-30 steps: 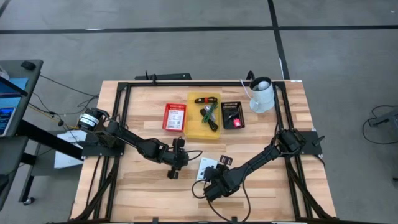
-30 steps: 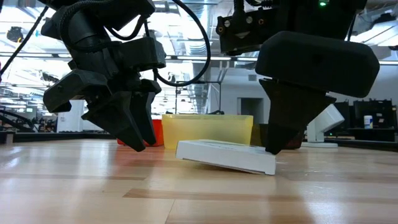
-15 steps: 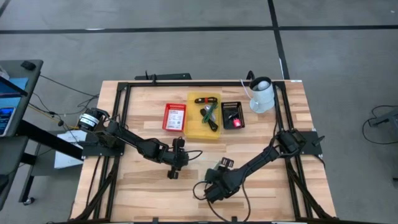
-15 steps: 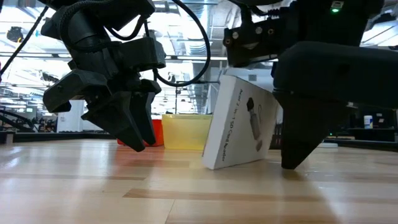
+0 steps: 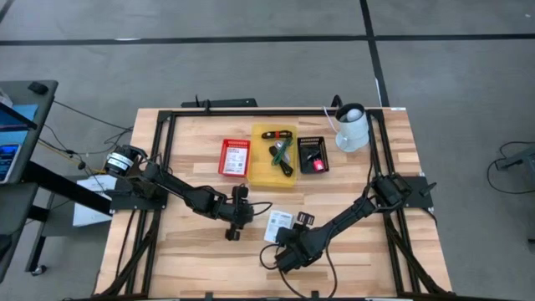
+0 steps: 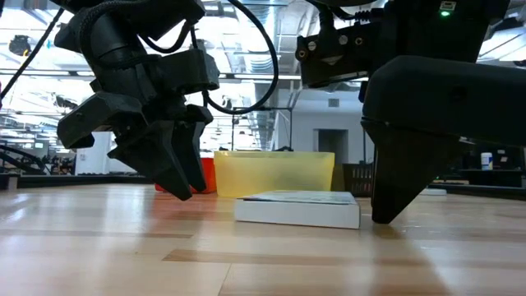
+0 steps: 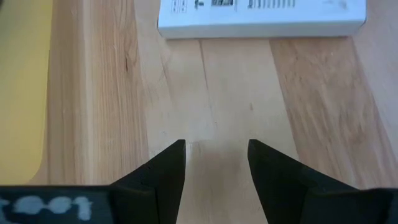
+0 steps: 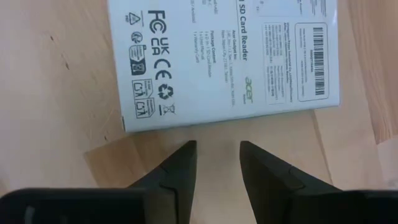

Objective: Pick and place items into bin
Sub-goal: Put the card reader box in the red bin

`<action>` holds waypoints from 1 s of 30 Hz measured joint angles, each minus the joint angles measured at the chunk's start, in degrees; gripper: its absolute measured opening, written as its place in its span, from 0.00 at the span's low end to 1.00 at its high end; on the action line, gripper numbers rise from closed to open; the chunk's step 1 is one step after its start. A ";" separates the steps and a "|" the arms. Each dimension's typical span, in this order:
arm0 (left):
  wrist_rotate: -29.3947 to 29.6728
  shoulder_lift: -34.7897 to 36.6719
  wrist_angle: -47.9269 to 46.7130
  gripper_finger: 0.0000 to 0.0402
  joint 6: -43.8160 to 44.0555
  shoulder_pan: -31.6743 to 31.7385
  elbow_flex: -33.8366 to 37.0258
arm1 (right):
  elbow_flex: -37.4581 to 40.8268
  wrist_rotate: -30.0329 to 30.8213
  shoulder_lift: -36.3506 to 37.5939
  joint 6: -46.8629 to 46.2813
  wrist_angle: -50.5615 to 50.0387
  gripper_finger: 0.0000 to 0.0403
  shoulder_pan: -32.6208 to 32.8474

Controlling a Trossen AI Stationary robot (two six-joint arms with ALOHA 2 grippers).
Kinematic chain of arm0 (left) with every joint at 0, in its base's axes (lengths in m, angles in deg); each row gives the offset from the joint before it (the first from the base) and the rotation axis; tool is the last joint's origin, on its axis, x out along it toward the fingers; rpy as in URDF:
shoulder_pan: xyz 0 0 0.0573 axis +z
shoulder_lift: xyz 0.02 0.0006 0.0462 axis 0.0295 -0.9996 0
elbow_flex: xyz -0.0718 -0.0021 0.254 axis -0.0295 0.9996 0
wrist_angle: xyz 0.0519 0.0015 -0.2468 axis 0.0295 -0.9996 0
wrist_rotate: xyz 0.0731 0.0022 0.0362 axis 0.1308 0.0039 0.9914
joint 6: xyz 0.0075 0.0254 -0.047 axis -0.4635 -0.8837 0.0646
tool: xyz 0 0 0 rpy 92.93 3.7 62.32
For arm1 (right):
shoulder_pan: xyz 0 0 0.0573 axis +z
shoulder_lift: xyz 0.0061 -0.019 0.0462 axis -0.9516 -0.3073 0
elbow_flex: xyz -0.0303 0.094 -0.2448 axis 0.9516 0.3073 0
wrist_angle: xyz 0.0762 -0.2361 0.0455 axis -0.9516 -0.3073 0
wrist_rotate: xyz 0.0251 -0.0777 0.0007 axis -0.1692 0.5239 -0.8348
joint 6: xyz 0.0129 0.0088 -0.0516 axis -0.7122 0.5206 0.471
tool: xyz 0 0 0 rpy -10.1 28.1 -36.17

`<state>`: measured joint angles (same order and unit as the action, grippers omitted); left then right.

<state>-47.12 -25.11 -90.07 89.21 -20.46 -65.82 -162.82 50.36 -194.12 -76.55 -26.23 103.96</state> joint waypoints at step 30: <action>-5.95 -0.15 5.50 0.42 -6.37 1.79 0.00 | -0.07 0.35 0.11 2.55 0.22 0.30 -0.90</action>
<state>-53.07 -25.27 -84.56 82.84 -18.66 -65.82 -162.88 50.71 -194.01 -74.00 -26.01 103.06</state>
